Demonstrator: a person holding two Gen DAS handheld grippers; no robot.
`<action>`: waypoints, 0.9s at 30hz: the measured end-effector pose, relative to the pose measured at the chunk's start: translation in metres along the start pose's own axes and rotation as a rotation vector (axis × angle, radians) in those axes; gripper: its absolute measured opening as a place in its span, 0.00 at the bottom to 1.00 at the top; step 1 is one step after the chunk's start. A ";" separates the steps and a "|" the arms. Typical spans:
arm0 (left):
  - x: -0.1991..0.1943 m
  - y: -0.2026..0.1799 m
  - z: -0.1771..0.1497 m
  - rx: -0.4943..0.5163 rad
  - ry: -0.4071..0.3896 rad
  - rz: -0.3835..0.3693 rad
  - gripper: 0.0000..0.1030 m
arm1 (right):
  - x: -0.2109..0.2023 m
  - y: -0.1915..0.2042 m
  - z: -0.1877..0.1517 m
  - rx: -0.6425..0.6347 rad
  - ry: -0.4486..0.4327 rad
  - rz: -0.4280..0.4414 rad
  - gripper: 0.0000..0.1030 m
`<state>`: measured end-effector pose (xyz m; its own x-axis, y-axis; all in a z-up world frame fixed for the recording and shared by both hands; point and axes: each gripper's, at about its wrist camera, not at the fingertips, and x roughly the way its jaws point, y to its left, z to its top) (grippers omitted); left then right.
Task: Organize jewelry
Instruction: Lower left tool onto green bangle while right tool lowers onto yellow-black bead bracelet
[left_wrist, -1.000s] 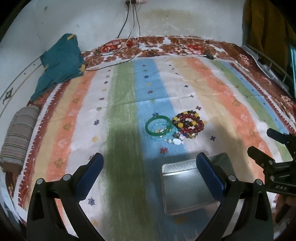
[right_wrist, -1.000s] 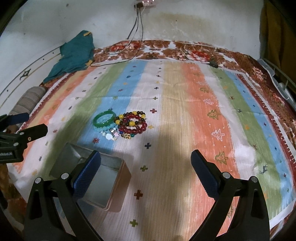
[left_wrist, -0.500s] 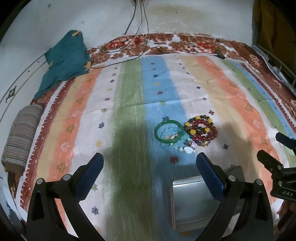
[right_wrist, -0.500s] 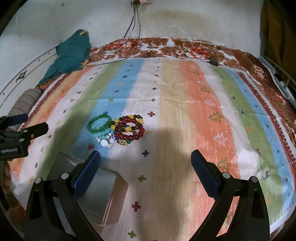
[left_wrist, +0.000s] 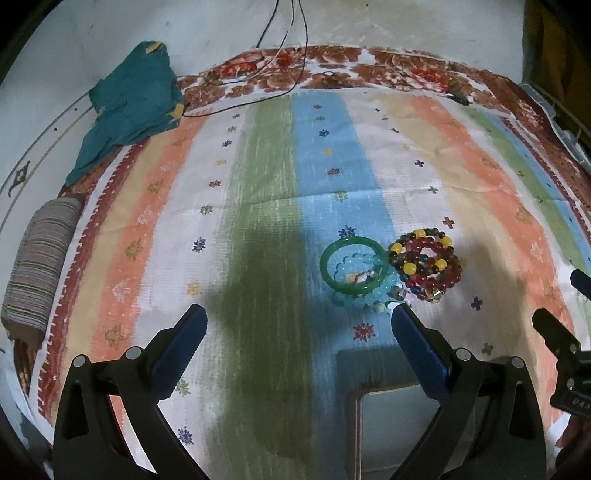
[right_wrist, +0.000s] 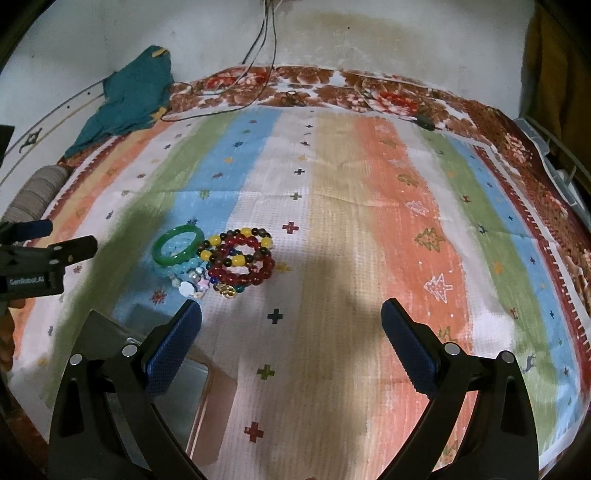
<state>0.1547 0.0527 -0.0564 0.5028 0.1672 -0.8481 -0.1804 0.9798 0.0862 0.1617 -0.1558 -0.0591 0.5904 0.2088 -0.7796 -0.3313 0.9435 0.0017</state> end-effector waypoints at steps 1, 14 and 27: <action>0.002 0.000 0.001 -0.004 0.006 -0.005 0.95 | 0.002 0.000 0.001 -0.002 0.003 0.000 0.96; 0.036 -0.001 0.014 0.003 0.061 -0.018 0.95 | 0.020 0.003 0.011 -0.014 0.037 -0.003 0.96; 0.060 0.007 0.024 -0.023 0.075 -0.026 0.95 | 0.047 -0.003 0.029 0.032 0.055 0.018 0.96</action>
<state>0.2039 0.0718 -0.0943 0.4428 0.1319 -0.8869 -0.1874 0.9809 0.0523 0.2113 -0.1414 -0.0777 0.5427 0.2123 -0.8126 -0.3173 0.9476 0.0357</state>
